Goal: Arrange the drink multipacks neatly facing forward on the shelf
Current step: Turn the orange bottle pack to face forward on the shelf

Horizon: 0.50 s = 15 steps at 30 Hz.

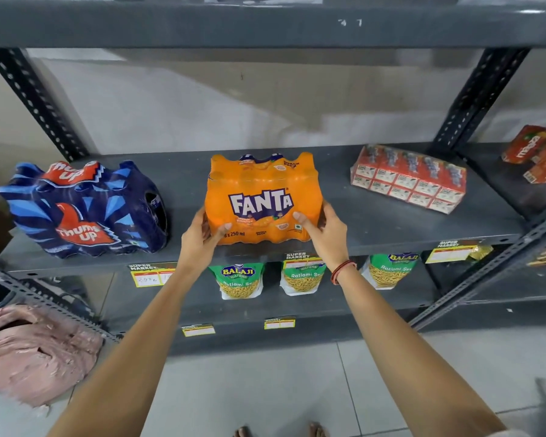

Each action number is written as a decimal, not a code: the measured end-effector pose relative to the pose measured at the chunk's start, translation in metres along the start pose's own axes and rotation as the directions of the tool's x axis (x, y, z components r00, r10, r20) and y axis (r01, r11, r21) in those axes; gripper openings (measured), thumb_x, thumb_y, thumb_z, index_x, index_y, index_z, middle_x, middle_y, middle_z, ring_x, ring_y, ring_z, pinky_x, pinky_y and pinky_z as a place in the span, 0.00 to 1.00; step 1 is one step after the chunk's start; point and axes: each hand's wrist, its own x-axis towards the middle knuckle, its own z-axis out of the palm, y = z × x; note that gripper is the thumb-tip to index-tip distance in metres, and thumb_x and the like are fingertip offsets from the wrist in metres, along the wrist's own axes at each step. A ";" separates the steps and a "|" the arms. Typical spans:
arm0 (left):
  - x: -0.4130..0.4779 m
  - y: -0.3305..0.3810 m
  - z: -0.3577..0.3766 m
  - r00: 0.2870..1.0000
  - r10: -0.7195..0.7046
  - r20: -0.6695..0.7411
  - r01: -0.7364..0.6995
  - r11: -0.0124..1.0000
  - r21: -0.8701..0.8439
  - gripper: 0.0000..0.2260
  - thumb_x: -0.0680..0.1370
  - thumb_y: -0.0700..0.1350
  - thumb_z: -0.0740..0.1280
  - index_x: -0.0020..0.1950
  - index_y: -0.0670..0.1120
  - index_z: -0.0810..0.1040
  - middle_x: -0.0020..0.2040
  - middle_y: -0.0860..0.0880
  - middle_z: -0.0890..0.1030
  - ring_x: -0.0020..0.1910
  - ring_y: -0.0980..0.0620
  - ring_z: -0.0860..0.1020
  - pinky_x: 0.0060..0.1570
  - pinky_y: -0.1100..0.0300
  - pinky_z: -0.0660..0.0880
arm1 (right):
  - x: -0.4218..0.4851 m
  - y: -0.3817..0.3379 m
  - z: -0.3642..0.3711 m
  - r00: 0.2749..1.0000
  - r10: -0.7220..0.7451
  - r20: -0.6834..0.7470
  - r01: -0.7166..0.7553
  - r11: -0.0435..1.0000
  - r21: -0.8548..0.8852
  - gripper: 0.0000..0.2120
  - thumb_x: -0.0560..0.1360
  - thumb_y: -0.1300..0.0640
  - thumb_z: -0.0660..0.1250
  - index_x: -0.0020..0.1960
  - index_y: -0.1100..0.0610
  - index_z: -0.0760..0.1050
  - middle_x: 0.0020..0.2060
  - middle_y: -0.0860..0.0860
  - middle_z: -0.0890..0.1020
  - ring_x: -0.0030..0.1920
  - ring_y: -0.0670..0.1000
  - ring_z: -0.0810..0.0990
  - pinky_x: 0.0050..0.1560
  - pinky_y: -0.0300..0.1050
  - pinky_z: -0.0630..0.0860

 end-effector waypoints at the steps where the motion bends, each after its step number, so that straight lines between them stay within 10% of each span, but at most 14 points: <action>1: -0.002 0.000 -0.001 1.000 -0.003 0.003 0.003 1.000 -0.008 0.30 0.74 0.51 0.68 0.72 0.45 0.61 0.68 0.45 0.73 0.64 0.47 0.74 0.62 0.47 0.73 | -0.003 0.000 0.000 1.000 -0.003 -0.006 0.003 1.000 -0.003 0.27 0.72 0.47 0.69 0.66 0.57 0.68 0.60 0.56 0.80 0.56 0.54 0.81 0.54 0.47 0.80; 15: -0.006 -0.002 0.001 1.000 -0.001 -0.018 0.001 1.000 0.008 0.29 0.75 0.50 0.67 0.72 0.44 0.62 0.67 0.45 0.74 0.64 0.47 0.75 0.59 0.53 0.74 | -0.008 0.001 0.001 1.000 -0.018 -0.019 0.018 1.000 -0.001 0.28 0.72 0.46 0.69 0.68 0.57 0.67 0.61 0.56 0.80 0.56 0.55 0.81 0.54 0.52 0.81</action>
